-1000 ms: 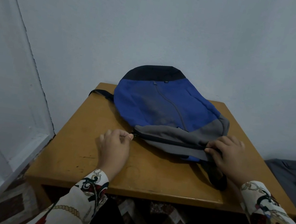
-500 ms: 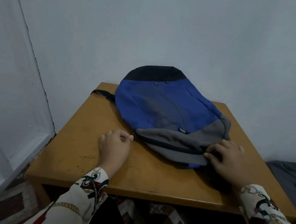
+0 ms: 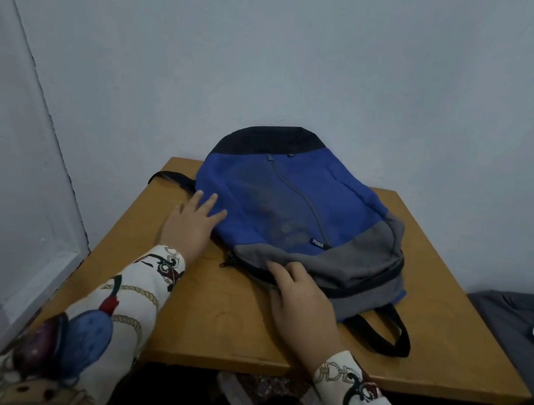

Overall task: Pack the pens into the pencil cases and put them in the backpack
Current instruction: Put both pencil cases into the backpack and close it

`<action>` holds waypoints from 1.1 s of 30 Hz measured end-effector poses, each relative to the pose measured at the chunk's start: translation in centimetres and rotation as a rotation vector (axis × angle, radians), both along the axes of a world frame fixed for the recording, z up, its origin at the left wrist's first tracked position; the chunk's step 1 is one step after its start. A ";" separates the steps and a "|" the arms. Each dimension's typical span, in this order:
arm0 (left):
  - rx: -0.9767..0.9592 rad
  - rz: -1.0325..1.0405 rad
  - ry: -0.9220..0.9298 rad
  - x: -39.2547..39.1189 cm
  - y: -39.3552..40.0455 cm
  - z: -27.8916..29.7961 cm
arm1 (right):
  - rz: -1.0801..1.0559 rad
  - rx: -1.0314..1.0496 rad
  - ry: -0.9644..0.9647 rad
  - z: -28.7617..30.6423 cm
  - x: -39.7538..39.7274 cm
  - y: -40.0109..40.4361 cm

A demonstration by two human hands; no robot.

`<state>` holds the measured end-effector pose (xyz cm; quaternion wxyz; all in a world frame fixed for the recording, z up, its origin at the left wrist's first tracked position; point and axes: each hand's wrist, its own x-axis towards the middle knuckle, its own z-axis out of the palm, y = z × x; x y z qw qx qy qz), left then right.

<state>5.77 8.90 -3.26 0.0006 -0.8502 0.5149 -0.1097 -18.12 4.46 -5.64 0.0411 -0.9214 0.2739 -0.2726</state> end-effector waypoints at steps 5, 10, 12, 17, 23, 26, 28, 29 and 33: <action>0.189 0.019 0.016 -0.4 0.7 0.8 | -0.103 -0.021 0.043 0.0 0.5 -0.3; 0.218 -0.026 -0.037 -2.7 1.4 2.0 | -0.179 -0.045 0.003 0.2 -1.1 -1.2; 0.210 -0.063 -0.075 -3.9 1.6 2.0 | -0.217 -0.013 0.001 0.1 -2.0 -2.1; 0.141 -0.147 -0.133 -8.1 1.0 1.3 | -0.339 0.073 -0.011 0.2 -4.1 -5.4; -0.039 -0.300 -0.104 -12.2 -1.3 0.9 | -0.427 0.178 -0.052 -0.1 -4.0 -7.9; 0.011 -0.321 0.070 -12.2 -1.8 2.0 | -0.433 0.096 -0.173 -0.1 -2.9 -5.5; -0.152 -0.292 0.005 -10.7 -2.0 3.5 | -0.314 0.189 -0.236 0.5 -2.1 -3.4; -0.236 -0.271 -0.044 -9.6 -2.1 3.9 | -0.268 0.294 -0.246 0.7 -1.6 -2.6; -0.251 0.013 0.020 -4.4 -2.1 6.3 | -0.242 0.637 -0.226 1.5 0.0 -1.8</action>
